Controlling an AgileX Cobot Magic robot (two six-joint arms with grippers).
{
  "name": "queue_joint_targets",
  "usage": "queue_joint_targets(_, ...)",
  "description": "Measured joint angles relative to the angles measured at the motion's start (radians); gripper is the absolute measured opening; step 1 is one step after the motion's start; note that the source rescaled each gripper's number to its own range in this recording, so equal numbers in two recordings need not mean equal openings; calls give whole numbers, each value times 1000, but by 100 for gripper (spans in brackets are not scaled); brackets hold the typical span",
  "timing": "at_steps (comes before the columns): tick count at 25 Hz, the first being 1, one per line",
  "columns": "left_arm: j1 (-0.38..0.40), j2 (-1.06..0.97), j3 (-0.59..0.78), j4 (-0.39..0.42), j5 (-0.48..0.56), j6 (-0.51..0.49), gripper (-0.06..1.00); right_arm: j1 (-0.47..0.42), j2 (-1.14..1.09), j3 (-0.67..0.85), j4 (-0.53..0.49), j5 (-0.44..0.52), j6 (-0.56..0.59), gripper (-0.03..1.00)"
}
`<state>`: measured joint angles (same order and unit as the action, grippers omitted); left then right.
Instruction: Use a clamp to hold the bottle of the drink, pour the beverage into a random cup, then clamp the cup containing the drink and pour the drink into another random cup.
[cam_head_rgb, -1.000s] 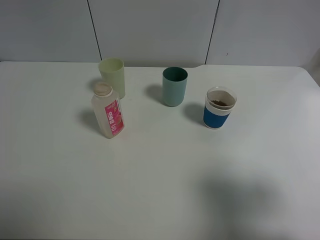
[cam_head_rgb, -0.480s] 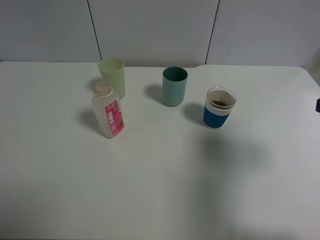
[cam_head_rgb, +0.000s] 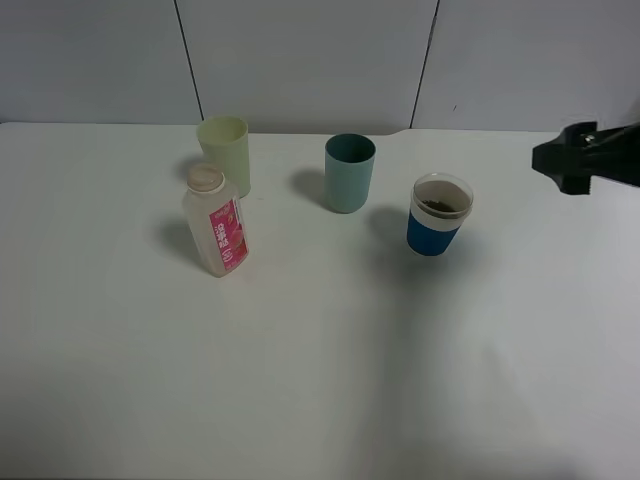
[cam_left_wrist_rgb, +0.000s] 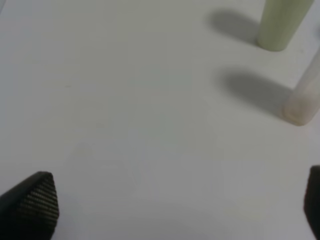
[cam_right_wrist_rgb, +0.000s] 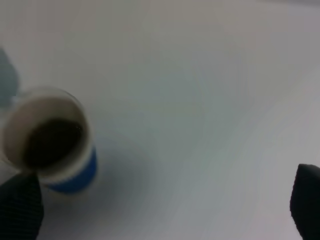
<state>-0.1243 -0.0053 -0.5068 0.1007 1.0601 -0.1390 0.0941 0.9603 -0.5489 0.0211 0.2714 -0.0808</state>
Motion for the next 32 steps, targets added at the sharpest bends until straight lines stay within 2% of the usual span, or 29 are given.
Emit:
queue_joint_targets(4, 0, 0, 0, 1, 0, 0, 100, 95, 118, 0, -66, -165, 81, 100)
queue_joint_targets(10, 0, 0, 0, 1, 0, 0, 100, 140, 224, 0, -75, -243, 109, 100)
queue_joint_targets(13, 0, 0, 0, 0, 0, 0, 100, 168, 296, 1, -71, -248, 121, 100)
queue_joint_targets(23, 0, 0, 0, 0, 0, 0, 100, 172, 375, 1, -59, -226, 170, 100)
queue_joint_targets(32, 0, 0, 0, 0, 0, 0, 100, 172, 536, 1, -153, -283, 199, 100)
